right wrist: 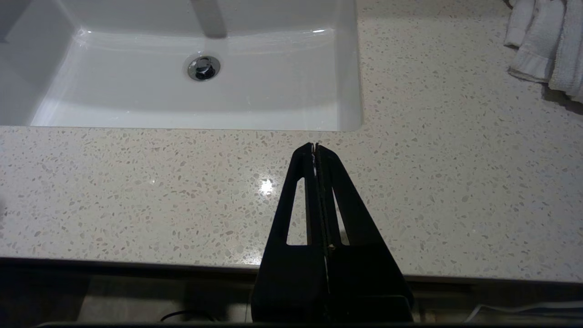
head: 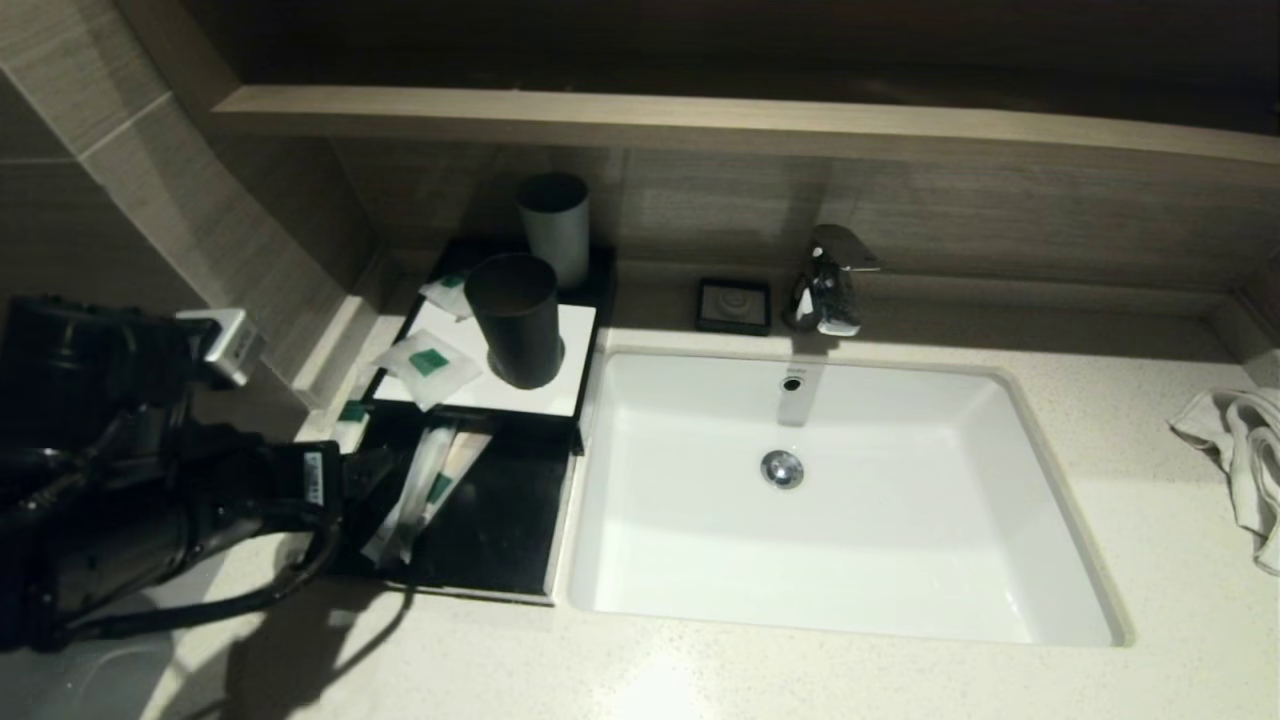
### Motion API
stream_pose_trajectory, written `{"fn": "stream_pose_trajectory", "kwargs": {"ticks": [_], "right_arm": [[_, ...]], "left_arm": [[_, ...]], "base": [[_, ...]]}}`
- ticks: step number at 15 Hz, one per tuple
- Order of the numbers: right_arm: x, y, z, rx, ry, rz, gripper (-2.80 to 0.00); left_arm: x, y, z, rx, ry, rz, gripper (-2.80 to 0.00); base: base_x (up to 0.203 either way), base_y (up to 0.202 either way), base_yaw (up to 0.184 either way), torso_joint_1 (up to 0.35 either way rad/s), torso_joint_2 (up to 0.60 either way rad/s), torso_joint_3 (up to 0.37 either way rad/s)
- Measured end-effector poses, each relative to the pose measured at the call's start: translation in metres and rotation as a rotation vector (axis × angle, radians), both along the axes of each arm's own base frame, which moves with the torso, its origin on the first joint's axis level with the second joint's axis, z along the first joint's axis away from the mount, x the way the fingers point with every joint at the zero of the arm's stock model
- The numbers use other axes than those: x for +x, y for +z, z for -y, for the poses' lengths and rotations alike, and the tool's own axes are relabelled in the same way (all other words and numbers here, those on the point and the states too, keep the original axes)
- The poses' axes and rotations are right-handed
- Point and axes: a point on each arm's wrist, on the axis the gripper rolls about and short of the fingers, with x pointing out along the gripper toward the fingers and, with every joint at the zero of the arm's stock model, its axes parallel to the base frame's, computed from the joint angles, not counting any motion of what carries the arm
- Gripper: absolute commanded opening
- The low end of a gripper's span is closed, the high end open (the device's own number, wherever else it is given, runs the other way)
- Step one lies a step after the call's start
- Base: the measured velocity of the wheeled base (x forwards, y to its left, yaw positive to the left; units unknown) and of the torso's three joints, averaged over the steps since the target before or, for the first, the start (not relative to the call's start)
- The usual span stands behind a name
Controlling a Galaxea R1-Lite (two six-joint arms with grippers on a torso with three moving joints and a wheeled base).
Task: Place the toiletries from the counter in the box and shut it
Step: Place the bathroom toiletry into the drawer, then pick up the bathroom toiletry
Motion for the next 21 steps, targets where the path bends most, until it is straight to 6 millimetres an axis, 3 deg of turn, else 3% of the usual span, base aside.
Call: {"fn": "stream_pose_trajectory", "kwargs": {"ticks": [12,17,21], "right_arm": [[0.0,0.0,0.0,-0.001,0.0,0.0,-2.8],[0.0,0.0,0.0,-0.001,0.0,0.0,-2.8],[0.0,0.0,0.0,0.0,0.0,0.0,-2.8]], "left_arm": [[-0.023,0.019,-0.022,-0.005,0.093,0.075,-2.8],[-0.011,0.012,-0.04,0.023,0.185,0.036,-2.8],[-0.004,0.002,-0.052,-0.037,0.146,-0.019,-2.8]], "base": [[0.0,0.0,0.0,0.0,0.0,0.0],[0.0,0.0,0.0,0.0,0.0,0.0],[0.0,0.0,0.0,0.0,0.0,0.0]]}}
